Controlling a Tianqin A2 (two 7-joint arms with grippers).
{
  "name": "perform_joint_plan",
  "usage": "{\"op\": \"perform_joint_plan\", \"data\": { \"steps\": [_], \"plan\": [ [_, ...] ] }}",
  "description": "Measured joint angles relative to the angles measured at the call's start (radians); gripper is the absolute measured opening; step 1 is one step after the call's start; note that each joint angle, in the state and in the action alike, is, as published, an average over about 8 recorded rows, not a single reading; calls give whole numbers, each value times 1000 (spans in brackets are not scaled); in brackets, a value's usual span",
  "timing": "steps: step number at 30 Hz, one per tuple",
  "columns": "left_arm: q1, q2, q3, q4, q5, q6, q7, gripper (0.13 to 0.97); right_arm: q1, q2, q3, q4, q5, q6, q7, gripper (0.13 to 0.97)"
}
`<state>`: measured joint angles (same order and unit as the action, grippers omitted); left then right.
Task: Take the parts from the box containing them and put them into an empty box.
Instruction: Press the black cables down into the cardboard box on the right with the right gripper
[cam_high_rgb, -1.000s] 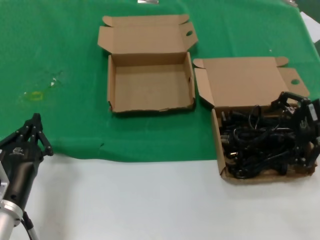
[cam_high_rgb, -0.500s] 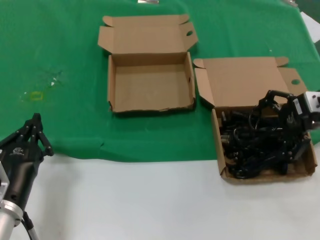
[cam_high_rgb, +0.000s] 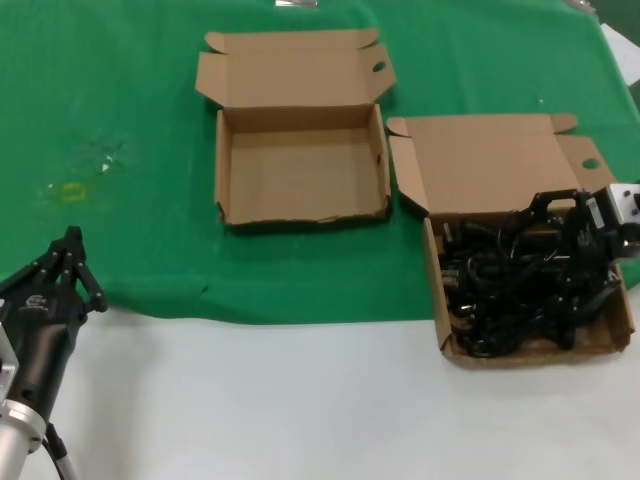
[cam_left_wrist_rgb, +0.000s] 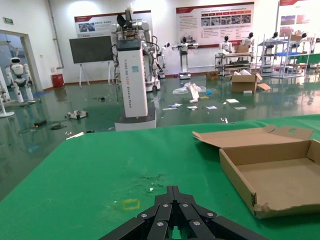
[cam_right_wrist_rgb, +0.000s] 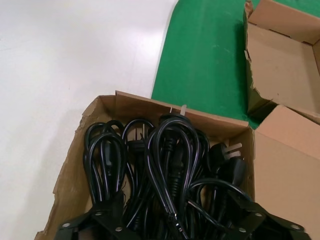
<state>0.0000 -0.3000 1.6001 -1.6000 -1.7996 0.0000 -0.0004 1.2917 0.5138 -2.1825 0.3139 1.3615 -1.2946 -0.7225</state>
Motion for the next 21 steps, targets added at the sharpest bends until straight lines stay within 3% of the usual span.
{"op": "perform_joint_plan", "data": {
  "steps": [8,16,21],
  "plan": [
    [0,0,0,0,0,0,0,144,0,8,5,0,-9,0,3,681],
    [0,0,0,0,0,0,0,144,-17,31,11,48,-12,-9,34,461],
    [0,0,0,0,0,0,0,144,-28,43,14,73,-12,-14,50,377]
  ]
}}
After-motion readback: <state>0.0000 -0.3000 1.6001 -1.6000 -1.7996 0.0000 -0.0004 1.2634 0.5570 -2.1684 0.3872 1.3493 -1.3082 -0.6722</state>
